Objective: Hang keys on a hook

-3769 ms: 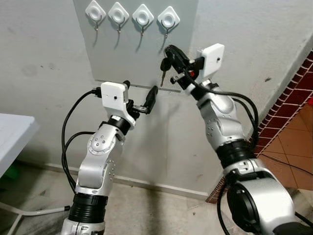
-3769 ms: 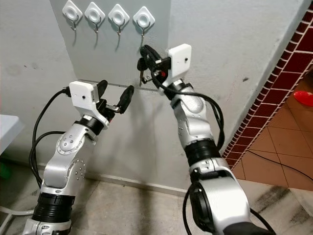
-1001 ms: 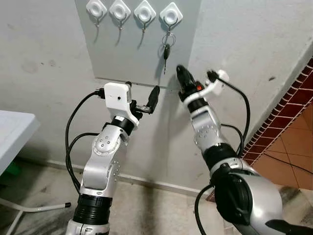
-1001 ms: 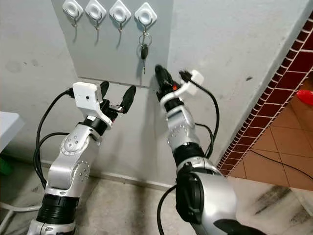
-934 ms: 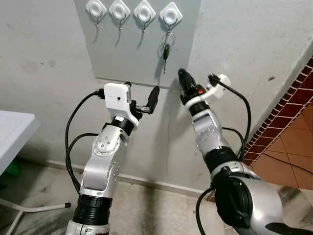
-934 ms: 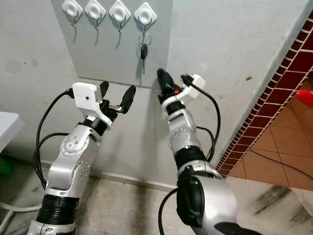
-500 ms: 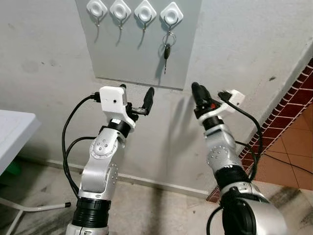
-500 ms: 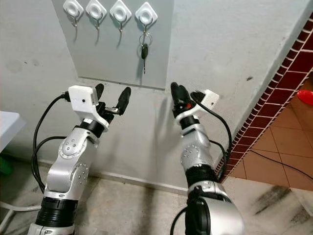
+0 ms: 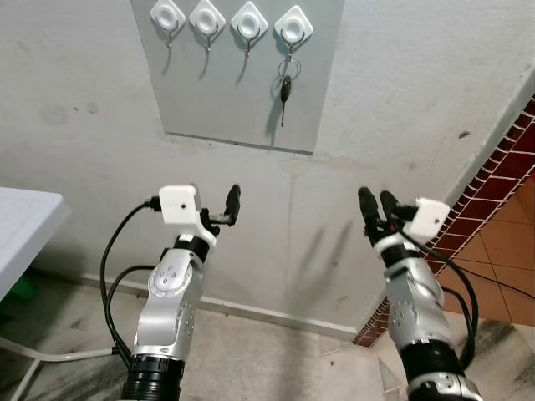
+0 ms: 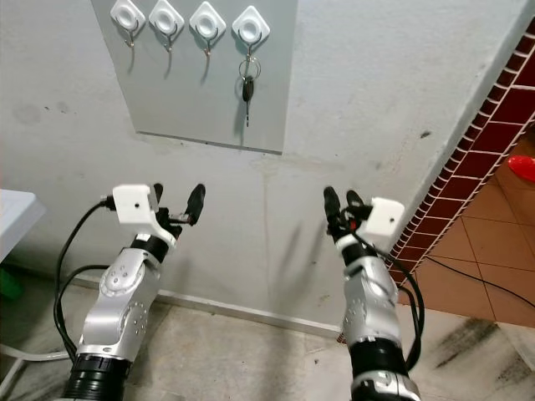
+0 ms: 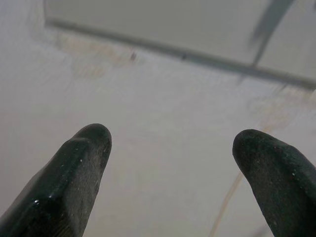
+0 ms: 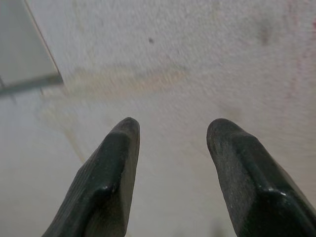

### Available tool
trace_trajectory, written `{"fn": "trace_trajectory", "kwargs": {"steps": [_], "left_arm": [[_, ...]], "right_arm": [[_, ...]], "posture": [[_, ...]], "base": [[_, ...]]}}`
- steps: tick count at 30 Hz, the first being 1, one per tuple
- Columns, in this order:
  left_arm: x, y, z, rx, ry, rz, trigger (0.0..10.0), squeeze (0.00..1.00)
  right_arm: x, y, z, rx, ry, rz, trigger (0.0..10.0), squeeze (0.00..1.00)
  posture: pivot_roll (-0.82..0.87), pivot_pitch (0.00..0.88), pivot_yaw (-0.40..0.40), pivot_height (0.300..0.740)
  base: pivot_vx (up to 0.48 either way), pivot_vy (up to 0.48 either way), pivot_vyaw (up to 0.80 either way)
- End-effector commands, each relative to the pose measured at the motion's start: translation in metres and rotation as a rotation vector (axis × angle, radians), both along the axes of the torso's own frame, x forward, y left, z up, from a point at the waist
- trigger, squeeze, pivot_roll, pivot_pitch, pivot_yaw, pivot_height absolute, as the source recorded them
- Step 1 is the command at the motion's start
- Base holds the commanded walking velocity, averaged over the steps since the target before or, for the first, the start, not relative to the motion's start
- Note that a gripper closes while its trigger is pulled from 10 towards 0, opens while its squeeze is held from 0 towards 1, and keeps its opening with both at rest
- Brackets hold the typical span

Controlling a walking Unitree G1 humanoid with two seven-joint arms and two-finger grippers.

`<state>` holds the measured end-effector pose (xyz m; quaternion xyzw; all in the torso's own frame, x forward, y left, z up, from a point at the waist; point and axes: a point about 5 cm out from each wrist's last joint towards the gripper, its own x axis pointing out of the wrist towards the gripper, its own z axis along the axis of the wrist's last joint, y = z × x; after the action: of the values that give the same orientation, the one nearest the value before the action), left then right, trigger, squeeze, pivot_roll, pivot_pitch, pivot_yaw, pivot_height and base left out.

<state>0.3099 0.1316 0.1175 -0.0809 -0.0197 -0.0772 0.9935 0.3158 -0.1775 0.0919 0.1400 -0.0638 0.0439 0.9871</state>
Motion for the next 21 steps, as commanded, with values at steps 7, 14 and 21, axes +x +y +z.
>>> {"fn": "trace_trajectory", "kwargs": {"steps": [7, 14, 21], "left_arm": [[-0.003, 0.01, -0.014, -0.015, 0.027, 0.079, 10.0, 0.0], [-0.006, 0.018, -0.011, -0.018, -0.014, 0.114, 10.0, 0.0], [-0.013, 0.024, -0.015, -0.062, -0.016, 0.111, 10.0, 0.0]], "right_arm": [[-0.024, -0.011, -0.003, -0.084, -0.014, -0.013, 10.0, 1.0], [-0.035, -0.017, -0.004, -0.159, -0.008, -0.056, 10.0, 1.0], [-0.042, -0.018, -0.002, -0.185, -0.007, -0.075, 10.0, 1.0]], "posture": [[-0.01, 0.0, -0.02, 0.74], [-0.01, 0.0, -0.014, 0.74], [-0.01, 0.0, -0.012, 0.74]], "base": [[0.0, 0.0, 0.0], [0.0, 0.0, 0.0], [0.0, 0.0, 0.0]]}}
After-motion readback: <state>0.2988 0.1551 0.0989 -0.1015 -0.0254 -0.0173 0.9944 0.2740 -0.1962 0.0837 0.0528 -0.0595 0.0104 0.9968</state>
